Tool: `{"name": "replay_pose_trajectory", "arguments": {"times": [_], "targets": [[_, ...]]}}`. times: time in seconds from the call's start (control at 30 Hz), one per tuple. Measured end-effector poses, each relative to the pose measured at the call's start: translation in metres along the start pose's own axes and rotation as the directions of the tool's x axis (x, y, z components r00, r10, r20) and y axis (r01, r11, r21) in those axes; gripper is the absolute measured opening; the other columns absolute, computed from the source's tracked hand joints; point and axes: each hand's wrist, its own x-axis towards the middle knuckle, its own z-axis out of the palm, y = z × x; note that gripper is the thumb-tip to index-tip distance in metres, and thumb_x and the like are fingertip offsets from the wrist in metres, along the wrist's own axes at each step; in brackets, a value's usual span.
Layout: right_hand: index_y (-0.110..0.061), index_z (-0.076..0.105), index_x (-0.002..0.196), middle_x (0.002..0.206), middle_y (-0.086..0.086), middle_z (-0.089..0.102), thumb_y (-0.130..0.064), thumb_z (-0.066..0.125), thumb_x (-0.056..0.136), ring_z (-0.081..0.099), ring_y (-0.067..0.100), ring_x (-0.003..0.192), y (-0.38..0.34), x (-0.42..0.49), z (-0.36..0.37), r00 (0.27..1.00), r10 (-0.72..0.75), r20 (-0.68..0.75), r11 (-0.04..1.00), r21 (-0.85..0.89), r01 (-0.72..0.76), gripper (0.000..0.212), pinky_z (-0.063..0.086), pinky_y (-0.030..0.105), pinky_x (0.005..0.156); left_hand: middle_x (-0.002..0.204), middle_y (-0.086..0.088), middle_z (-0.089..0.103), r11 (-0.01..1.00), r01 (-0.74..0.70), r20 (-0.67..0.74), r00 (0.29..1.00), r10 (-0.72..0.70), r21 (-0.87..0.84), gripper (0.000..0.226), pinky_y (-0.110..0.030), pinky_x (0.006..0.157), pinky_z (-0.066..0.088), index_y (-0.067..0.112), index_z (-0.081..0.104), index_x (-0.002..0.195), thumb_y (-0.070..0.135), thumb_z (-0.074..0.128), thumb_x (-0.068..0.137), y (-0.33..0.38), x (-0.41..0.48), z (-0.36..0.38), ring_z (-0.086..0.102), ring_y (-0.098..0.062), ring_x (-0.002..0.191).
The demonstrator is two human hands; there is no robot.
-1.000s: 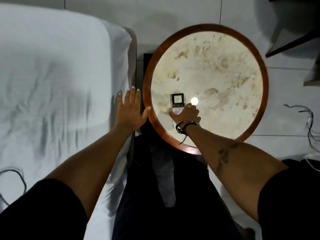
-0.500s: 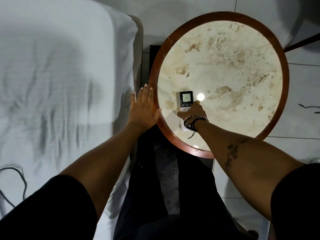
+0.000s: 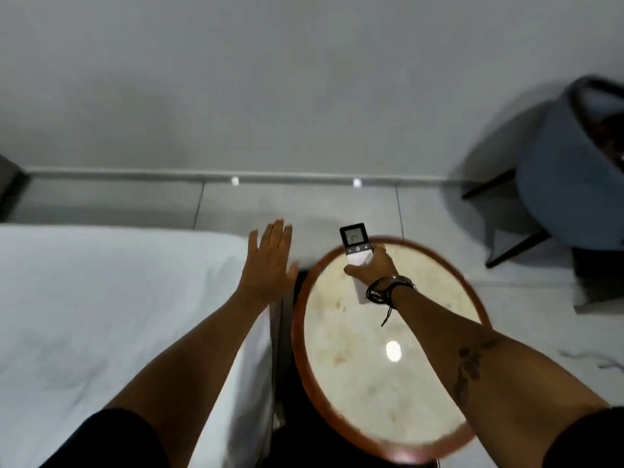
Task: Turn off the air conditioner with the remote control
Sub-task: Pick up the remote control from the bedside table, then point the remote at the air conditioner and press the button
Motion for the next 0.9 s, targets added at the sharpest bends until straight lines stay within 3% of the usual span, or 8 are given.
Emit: {"name": "replay_pose_trajectory", "arguments": {"times": [0.13,0.23,0.3,0.6,0.77,0.9], "targets": [[-0.007,0.061,0.091,0.079,0.010,0.066,-0.008,0.086,0.072,0.065,0.019,0.057,-0.120,-0.006,-0.058,0.987,-0.163,0.011,0.927,0.343,0.150,0.031,0.051,0.021,0.049,0.156,-0.020,0.031,0.995,-0.037,-0.180,0.982,0.054,0.093,0.076,-0.058,0.117,0.018,0.004,0.029,0.148,0.034,0.060,0.085,-0.008,0.056,-0.105,0.029,-0.035,0.143],[-0.001,0.053,0.115,0.091,0.022,0.068,0.001,0.079,0.078,0.071,0.034,0.062,-0.204,-0.024,-0.102,0.955,-0.290,0.064,0.769,0.609,0.193,0.045,0.059,0.041,0.049,0.152,-0.021,0.037,0.991,-0.020,-0.327,0.943,0.062,0.131,0.073,-0.060,0.114,0.024,0.003,0.036,0.144,0.031,0.064,0.082,-0.010,0.086,-0.184,0.036,-0.036,0.140],[-0.003,0.050,0.118,0.092,0.024,0.072,0.003,0.076,0.081,0.072,0.040,0.068,-0.253,-0.040,-0.131,0.913,-0.400,0.083,0.699,0.671,0.246,0.046,0.060,0.051,0.057,0.151,-0.021,0.038,0.986,-0.012,-0.411,0.908,0.082,0.169,0.072,-0.059,0.113,0.026,0.003,0.038,0.143,0.030,0.065,0.082,-0.012,0.097,-0.233,0.037,-0.036,0.139],[-0.009,0.050,0.114,0.090,0.018,0.077,0.002,0.069,0.086,0.074,0.042,0.076,-0.423,-0.120,-0.224,0.699,-0.716,-0.012,0.530,0.642,0.554,0.035,0.060,0.046,0.061,0.153,-0.020,0.035,0.903,0.065,-0.606,0.762,0.230,0.424,0.075,-0.058,0.114,0.026,0.003,0.037,0.144,0.030,0.064,0.079,-0.017,0.129,-0.440,0.035,-0.033,0.141],[-0.012,0.053,0.109,0.087,0.020,0.075,-0.006,0.064,0.092,0.073,0.042,0.071,-0.487,-0.169,-0.259,0.609,-0.789,-0.074,0.453,0.600,0.659,0.022,0.060,0.043,0.059,0.152,-0.021,0.036,0.866,0.131,-0.700,0.651,0.292,0.483,0.076,-0.058,0.114,0.026,0.002,0.037,0.143,0.029,0.063,0.077,0.003,0.133,-0.539,0.037,-0.034,0.140],[-0.014,0.055,0.106,0.079,0.012,0.078,-0.017,0.063,0.093,0.075,0.035,0.064,-0.524,-0.200,-0.276,0.585,-0.800,-0.132,0.446,0.521,0.728,0.015,0.058,0.034,0.050,0.152,-0.021,0.036,0.855,0.165,-0.738,0.601,0.308,0.491,0.077,-0.058,0.113,0.026,0.003,0.036,0.144,0.029,0.063,0.077,0.015,0.132,-0.580,0.038,-0.035,0.138]]}}
